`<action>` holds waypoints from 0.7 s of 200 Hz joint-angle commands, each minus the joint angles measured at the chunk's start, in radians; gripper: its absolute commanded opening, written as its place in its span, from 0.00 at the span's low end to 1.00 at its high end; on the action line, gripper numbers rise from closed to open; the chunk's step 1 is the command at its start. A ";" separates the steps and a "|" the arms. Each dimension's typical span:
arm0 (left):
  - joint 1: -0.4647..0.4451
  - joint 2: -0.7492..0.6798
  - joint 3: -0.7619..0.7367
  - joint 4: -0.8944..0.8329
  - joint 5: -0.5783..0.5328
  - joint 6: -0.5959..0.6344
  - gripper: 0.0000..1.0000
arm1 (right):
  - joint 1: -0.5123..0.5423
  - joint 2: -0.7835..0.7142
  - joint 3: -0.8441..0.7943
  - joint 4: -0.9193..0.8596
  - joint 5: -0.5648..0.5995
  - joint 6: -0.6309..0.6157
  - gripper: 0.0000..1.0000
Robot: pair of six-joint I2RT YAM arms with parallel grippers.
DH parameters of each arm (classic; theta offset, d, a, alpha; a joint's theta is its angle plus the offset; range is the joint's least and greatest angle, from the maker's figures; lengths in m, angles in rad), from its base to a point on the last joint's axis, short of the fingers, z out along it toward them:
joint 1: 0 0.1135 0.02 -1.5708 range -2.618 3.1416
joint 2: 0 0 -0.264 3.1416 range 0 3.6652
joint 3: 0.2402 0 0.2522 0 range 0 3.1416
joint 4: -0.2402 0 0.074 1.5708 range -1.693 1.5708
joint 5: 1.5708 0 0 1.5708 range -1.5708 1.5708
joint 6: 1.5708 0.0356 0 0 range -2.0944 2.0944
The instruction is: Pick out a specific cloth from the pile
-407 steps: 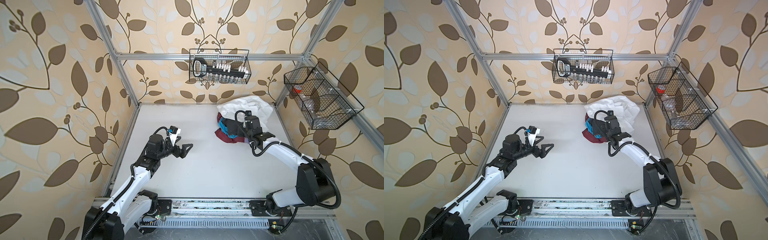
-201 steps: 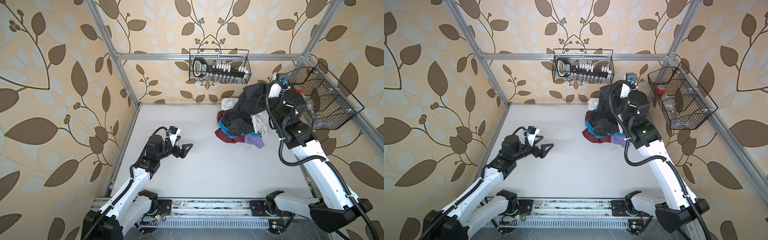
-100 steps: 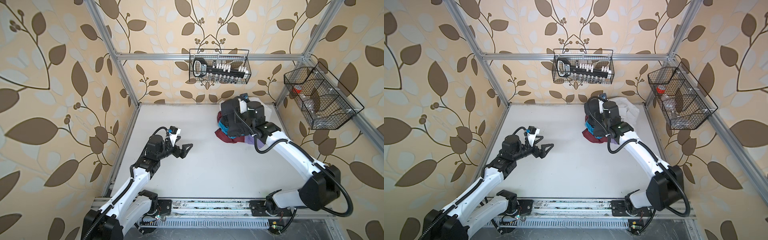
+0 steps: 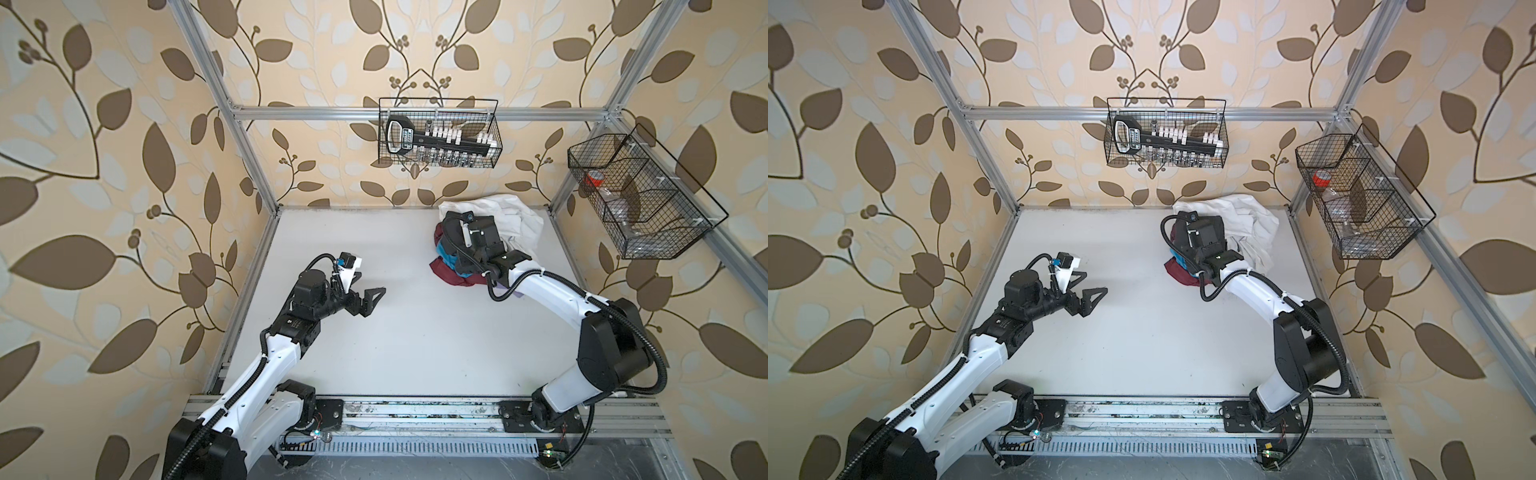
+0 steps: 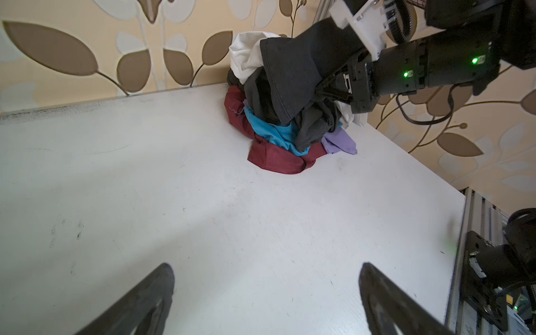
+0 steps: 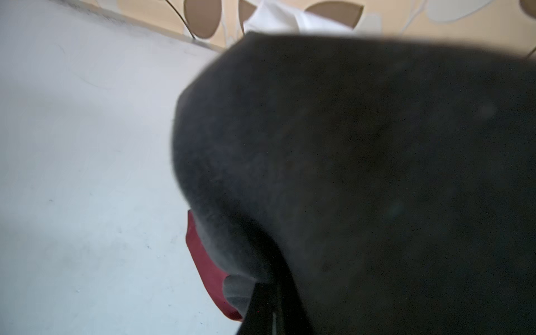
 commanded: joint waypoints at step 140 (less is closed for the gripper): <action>-0.013 0.002 -0.002 0.031 -0.002 0.023 0.99 | -0.062 0.040 -0.082 0.042 0.025 0.059 0.91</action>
